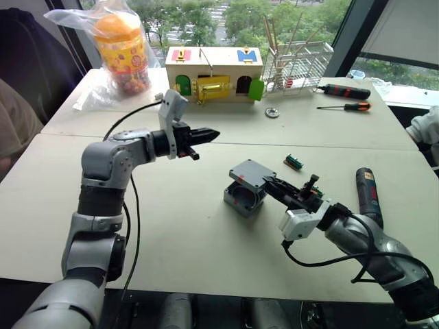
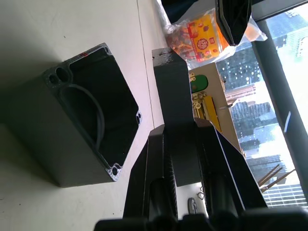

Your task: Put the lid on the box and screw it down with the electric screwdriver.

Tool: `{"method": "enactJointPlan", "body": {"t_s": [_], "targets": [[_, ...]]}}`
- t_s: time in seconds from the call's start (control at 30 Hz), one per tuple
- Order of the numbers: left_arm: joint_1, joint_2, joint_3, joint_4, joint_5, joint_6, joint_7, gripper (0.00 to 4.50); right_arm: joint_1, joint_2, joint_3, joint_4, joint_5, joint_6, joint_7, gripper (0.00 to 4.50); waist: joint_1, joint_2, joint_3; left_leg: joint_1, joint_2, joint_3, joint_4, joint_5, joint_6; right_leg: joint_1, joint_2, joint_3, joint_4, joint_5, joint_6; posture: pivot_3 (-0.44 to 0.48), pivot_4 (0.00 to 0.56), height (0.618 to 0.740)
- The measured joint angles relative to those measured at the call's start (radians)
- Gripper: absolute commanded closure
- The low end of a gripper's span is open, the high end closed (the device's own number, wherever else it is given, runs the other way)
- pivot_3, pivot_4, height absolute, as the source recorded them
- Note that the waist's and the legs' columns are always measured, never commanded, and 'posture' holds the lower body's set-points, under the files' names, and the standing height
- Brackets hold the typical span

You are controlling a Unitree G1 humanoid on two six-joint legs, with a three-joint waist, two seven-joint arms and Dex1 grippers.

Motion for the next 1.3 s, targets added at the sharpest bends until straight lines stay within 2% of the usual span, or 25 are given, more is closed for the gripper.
{"method": "enactJointPlan", "body": {"t_s": [0.17,0.27,0.4,1.07,1.3], "targets": [[-0.024,-0.014,-0.094,0.099,0.032,-0.081,-0.125,4.47,-0.017,0.004,0.008,0.065,-0.097,-0.058,-0.071,4.42,0.006,0.000,0.000,0.000,0.000,0.003,0.000,0.000,0.000,0.001,0.000,0.000,0.000,0.000,0.000,0.000,0.150,0.708],[-0.049,-0.032,-0.125,0.204,0.079,-0.150,-0.156,4.47,-0.018,0.004,0.009,0.090,-0.116,-0.077,-0.085,4.42,0.004,0.000,0.000,0.000,0.000,0.003,0.000,0.000,0.000,0.001,0.000,0.000,0.000,0.000,0.000,0.000,0.150,0.708],[-0.058,-0.049,-0.138,0.261,0.107,-0.187,-0.180,4.47,-0.014,0.006,0.008,0.090,-0.128,-0.088,-0.096,4.42,0.003,0.000,0.000,0.000,0.000,0.003,0.000,0.000,0.000,0.001,0.001,0.000,0.000,0.000,0.000,0.000,0.150,0.708],[-0.042,-0.083,-0.156,0.214,0.122,-0.194,-0.193,4.47,0.038,0.033,0.007,0.056,-0.174,-0.083,-0.132,4.42,0.004,0.000,0.000,0.000,0.000,0.000,0.000,0.000,0.000,0.001,0.000,0.000,0.000,0.000,0.000,0.000,0.150,0.708],[-0.027,-0.099,-0.195,0.187,0.142,-0.200,-0.206,4.47,0.055,0.044,0.007,0.047,-0.228,-0.064,-0.173,4.42,0.005,0.000,0.000,0.000,0.000,0.000,0.000,0.000,0.000,0.001,0.000,0.000,0.000,0.000,0.000,0.000,0.150,0.708]]}}
